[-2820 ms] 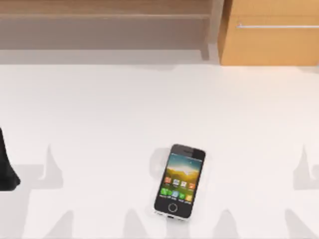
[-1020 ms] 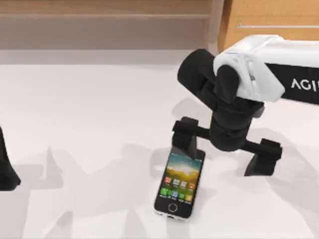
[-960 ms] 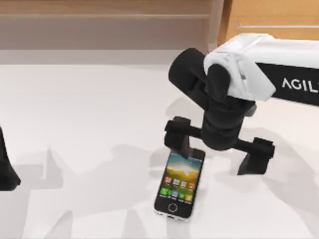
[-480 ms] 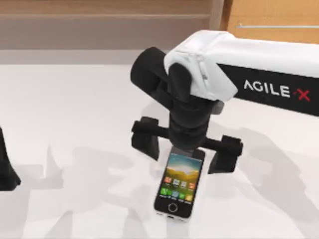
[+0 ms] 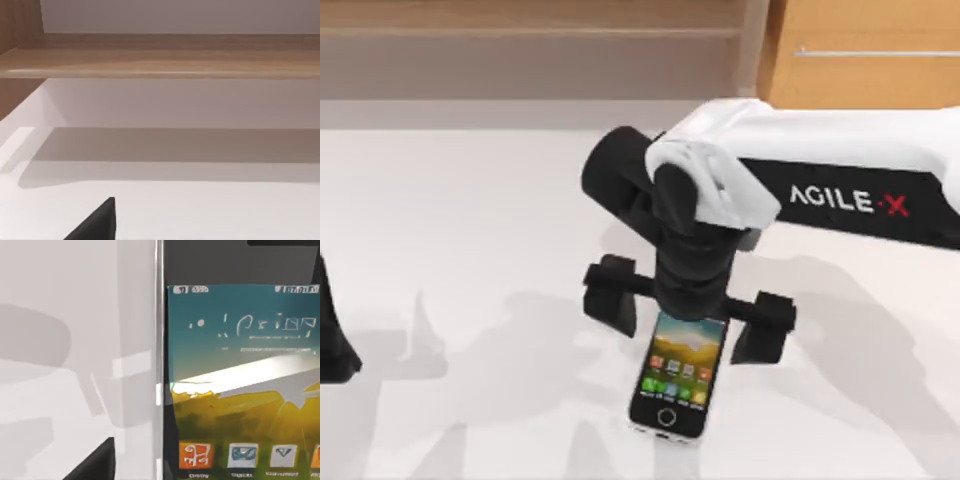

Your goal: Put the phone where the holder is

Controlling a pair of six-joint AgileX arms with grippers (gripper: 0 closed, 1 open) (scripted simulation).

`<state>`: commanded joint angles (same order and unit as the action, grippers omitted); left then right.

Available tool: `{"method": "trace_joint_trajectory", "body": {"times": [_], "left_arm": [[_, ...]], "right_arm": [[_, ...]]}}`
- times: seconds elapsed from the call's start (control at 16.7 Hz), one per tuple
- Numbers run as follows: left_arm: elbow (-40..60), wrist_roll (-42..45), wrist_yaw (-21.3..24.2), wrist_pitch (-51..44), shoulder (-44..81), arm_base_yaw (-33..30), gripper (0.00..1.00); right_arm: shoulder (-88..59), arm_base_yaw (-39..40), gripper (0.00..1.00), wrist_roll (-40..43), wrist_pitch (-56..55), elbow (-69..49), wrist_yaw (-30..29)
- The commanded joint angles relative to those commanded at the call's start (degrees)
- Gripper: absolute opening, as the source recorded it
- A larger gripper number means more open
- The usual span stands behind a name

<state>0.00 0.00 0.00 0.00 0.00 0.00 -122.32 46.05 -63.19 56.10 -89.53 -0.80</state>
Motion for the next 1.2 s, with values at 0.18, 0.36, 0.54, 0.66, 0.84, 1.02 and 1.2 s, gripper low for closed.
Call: {"method": "trace_joint_trajectory", "body": {"times": [0.18, 0.36, 0.54, 0.66, 0.84, 1.02, 1.2], "left_arm": [[0.0, 0.0, 0.0, 0.0, 0.0, 0.0, 1.0], [0.0, 0.0, 0.0, 0.0, 0.0, 0.0, 1.0], [0.0, 0.0, 0.0, 0.0, 0.0, 0.0, 1.0], [0.0, 0.0, 0.0, 0.0, 0.0, 0.0, 1.0], [0.0, 0.0, 0.0, 0.0, 0.0, 0.0, 1.0], [0.0, 0.0, 0.0, 0.0, 0.0, 0.0, 1.0], [0.0, 0.0, 0.0, 0.0, 0.0, 0.0, 1.0]], "right_arm": [[-2.75, 0.03, 1.0, -0.08, -6.69, 3.58, -0.03], [-3.99, 0.08, 1.0, -0.15, -9.02, 5.06, -0.04], [-3.99, 0.08, 1.0, -0.15, -9.02, 5.06, -0.04], [-3.99, 0.08, 0.85, -0.15, -9.02, 5.06, -0.04], [-3.99, 0.08, 0.62, -0.15, -9.02, 5.06, -0.04], [-3.99, 0.08, 0.4, -0.15, -9.02, 5.06, -0.04], [-3.99, 0.08, 0.17, -0.15, -9.02, 5.06, -0.04]]}}
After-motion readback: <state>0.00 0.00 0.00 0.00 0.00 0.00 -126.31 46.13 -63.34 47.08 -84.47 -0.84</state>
